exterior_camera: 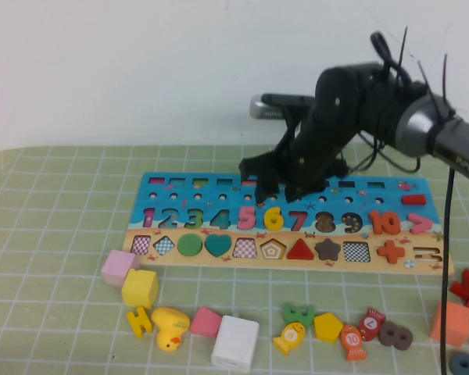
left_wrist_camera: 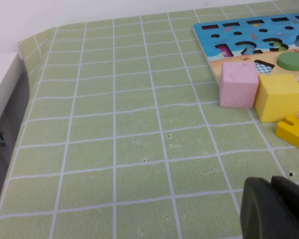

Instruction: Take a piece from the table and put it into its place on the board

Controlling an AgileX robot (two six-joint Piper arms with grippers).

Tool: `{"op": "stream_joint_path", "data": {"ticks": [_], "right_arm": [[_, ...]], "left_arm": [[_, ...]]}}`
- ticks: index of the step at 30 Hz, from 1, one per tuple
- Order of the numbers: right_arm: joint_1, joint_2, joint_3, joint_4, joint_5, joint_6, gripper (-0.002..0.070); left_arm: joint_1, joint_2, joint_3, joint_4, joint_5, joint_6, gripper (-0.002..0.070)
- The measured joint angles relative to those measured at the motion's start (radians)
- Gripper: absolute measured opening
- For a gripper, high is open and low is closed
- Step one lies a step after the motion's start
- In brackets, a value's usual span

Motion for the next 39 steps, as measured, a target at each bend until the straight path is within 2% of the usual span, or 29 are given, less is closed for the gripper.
{"op": "stream_joint_path", "data": {"ticks": [3, 9, 12, 18, 23, 32, 39], "right_arm": [[0.0, 0.0, -0.054, -0.036, 0.062, 0.0, 0.0355], [0.0, 0.003, -0.072, -0.106, 0.189, -0.057, 0.0074], [0.0, 0.003, -0.072, -0.119, 0.214, -0.112, 0.0022], [0.0, -0.004, -0.074, -0.135, 0.257, -0.17, 0.0], [0.002, -0.089, -0.074, -0.249, 0.29, -0.189, -0.0001], [0.002, -0.506, 0.012, -0.326, 0.299, -0.183, -0.0001], [0.002, -0.861, 0.303, -0.32, 0.301, -0.132, -0.0001]], "left_arm": [[0.0, 0.0, 0.0, 0.0, 0.0, 0.0, -0.0002], [0.0, 0.0, 0.0, 0.0, 0.0, 0.0, -0.0002], [0.0, 0.0, 0.0, 0.0, 0.0, 0.0, -0.0002], [0.0, 0.0, 0.0, 0.0, 0.0, 0.0, -0.0002], [0.0, 0.0, 0.0, 0.0, 0.0, 0.0, -0.0002], [0.0, 0.0, 0.0, 0.0, 0.0, 0.0, -0.0002], [0.0, 0.0, 0.0, 0.0, 0.0, -0.002, -0.0002]]}}
